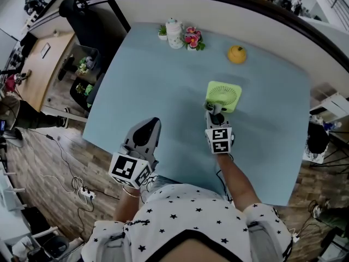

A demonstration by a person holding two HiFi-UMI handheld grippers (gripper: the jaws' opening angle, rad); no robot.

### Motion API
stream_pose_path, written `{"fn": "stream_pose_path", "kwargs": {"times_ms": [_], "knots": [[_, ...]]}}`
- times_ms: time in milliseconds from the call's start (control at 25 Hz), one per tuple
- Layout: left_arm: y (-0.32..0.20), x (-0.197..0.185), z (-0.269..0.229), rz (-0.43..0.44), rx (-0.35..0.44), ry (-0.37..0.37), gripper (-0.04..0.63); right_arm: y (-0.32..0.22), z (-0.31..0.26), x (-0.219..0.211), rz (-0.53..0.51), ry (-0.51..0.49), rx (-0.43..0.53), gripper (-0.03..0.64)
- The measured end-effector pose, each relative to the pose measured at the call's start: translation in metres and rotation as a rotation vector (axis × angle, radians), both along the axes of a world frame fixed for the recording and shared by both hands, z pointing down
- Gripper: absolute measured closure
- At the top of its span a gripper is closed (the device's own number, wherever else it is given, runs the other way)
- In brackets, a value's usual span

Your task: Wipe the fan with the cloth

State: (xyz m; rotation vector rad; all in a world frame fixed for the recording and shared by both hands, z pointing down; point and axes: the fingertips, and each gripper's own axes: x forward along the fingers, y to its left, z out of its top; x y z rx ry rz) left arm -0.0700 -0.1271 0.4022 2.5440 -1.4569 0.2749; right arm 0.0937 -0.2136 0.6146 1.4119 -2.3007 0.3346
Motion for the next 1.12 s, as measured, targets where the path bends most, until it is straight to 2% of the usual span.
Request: {"fn": "stream_pose_path", "kwargs": {"times_ms": [680,880,1120], "knots": [[0.000,0.021,0.000,0.040,-0.005,0.007,0.563,0.003,-0.002,0.093,0.220,-0.004,-0.002,0.568],[0.003,0.032,-0.001,0.051,0.002,0.009,0.563,0.006,-0.002,0.107,0.236,-0.008,-0.001,0.568],[0.008,0.037,-0.002,0.042,0.008,0.004,0.562,0.006,-0.029,0.108,0.253,-0.111,0.052,0.568]]}}
